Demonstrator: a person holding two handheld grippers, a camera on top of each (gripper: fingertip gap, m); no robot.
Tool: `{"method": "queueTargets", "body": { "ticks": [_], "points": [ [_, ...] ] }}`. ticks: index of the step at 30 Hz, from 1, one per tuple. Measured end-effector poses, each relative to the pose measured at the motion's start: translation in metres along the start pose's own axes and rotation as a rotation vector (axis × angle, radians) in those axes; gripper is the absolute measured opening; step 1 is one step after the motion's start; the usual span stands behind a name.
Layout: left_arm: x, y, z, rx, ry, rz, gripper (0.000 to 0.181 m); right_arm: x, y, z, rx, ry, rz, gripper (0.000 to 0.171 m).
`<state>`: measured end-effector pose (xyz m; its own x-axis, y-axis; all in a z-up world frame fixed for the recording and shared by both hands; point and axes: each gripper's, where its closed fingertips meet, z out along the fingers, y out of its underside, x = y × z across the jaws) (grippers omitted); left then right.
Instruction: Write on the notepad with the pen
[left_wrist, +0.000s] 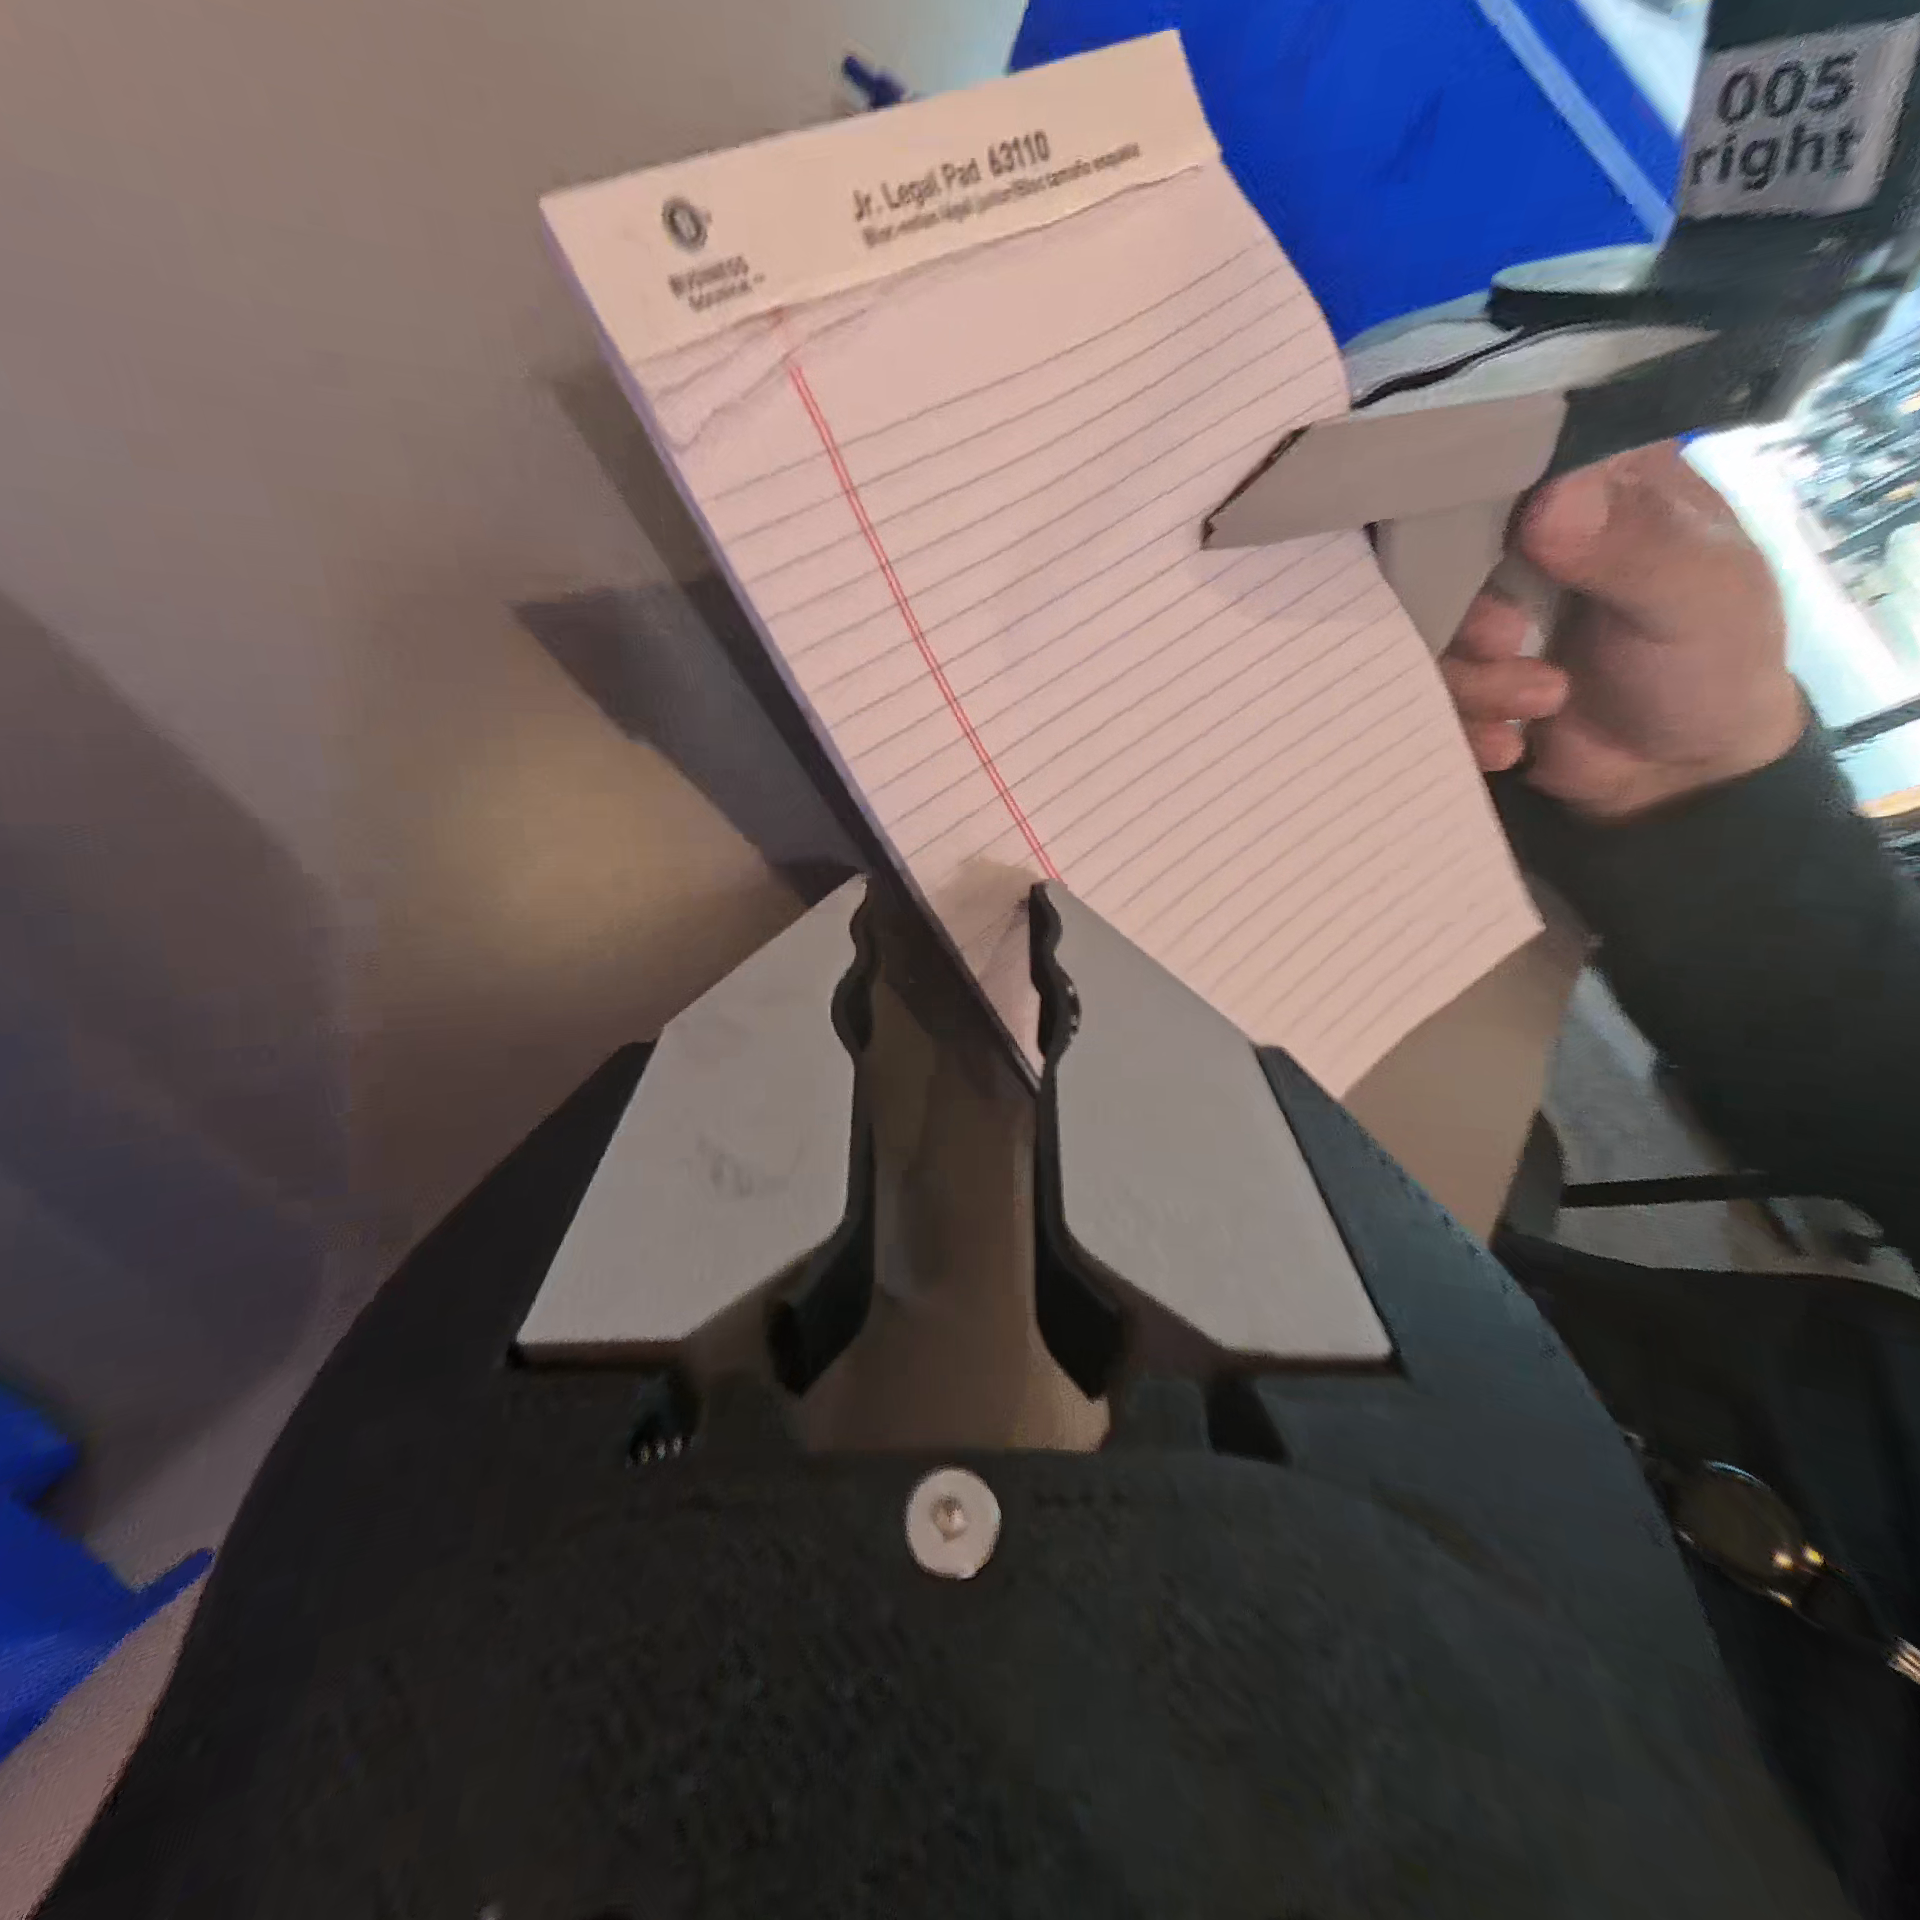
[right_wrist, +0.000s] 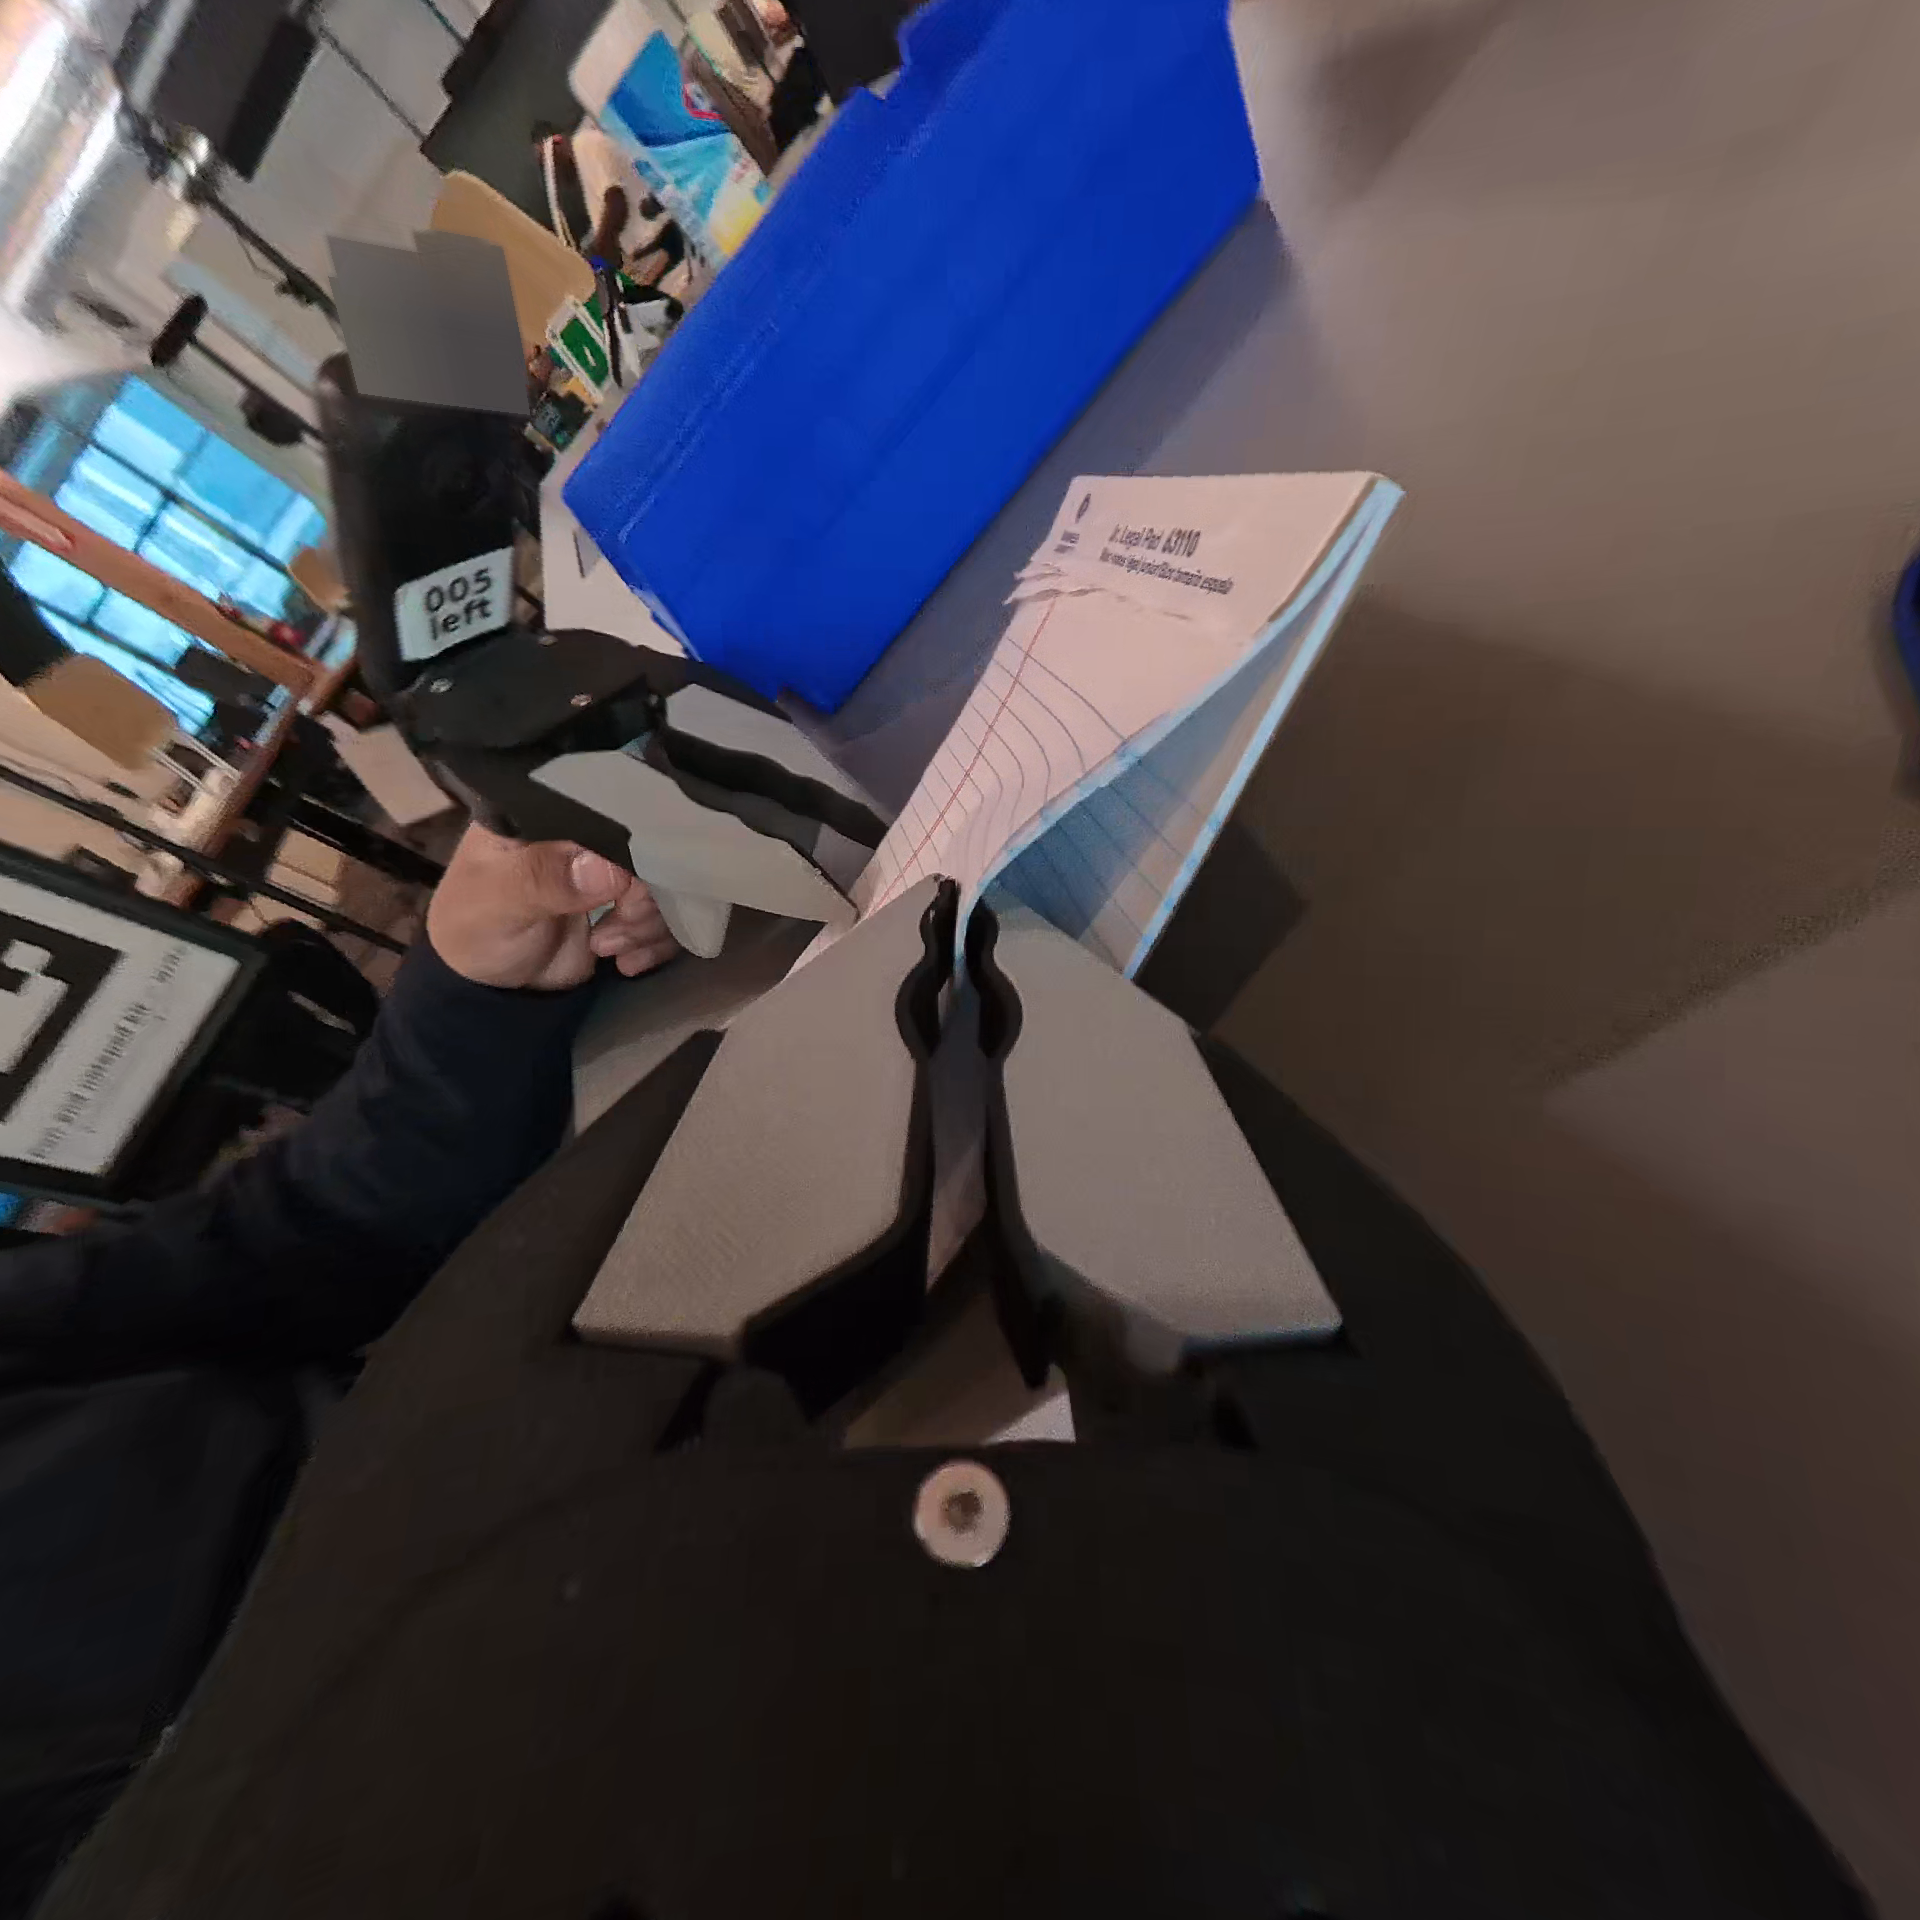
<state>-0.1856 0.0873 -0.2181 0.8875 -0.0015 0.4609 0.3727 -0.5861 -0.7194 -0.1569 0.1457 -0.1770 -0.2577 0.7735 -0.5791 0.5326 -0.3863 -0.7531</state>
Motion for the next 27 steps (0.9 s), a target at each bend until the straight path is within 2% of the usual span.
{"method": "queueTargets", "body": {
  "ticks": [2,5,7,10,13,14,15,17,19,24,25,27],
  "points": [
    [0.008,-0.008,-0.008,0.071,0.073,0.004,0.033,-0.015,-0.006,-0.005,0.021,-0.018,-0.115,0.0],
    [0.012,-0.019,-0.016,0.149,0.091,0.042,0.063,-0.031,-0.005,-0.011,0.025,-0.071,-0.25,0.0],
    [0.015,-0.025,-0.016,0.181,0.094,0.084,0.074,-0.04,-0.005,-0.015,0.03,-0.113,-0.314,0.0],
    [0.021,-0.034,-0.015,0.228,0.113,0.109,0.077,-0.055,-0.007,-0.024,0.063,-0.171,-0.398,0.0],
    [0.04,-0.036,-0.014,0.248,0.229,0.121,0.082,-0.071,-0.003,-0.029,0.073,-0.247,-0.44,0.0],
    [0.047,-0.037,-0.013,0.255,0.263,0.12,0.078,-0.075,-0.001,-0.029,0.071,-0.266,-0.444,0.0],
    [0.055,-0.036,-0.013,0.254,0.31,0.122,0.065,-0.076,0.0,-0.028,0.068,-0.266,-0.45,0.0],
    [0.076,-0.032,-0.017,0.251,0.43,0.134,0.013,-0.069,-0.001,-0.024,0.065,-0.22,-0.455,0.0],
    [0.08,-0.033,-0.02,0.268,0.44,0.142,0.004,-0.063,-0.003,-0.025,0.068,-0.192,-0.435,0.003],
    [0.075,-0.033,-0.023,0.303,0.349,0.201,0.003,-0.042,-0.022,-0.037,0.162,-0.061,-0.411,0.013],
    [0.074,-0.034,-0.024,0.312,0.344,0.208,0.003,-0.037,-0.027,-0.04,0.193,-0.04,-0.389,0.017],
    [0.076,-0.034,-0.026,0.321,0.352,0.217,0.003,-0.021,-0.032,-0.042,0.213,0.024,-0.331,0.037]
  ]
}}
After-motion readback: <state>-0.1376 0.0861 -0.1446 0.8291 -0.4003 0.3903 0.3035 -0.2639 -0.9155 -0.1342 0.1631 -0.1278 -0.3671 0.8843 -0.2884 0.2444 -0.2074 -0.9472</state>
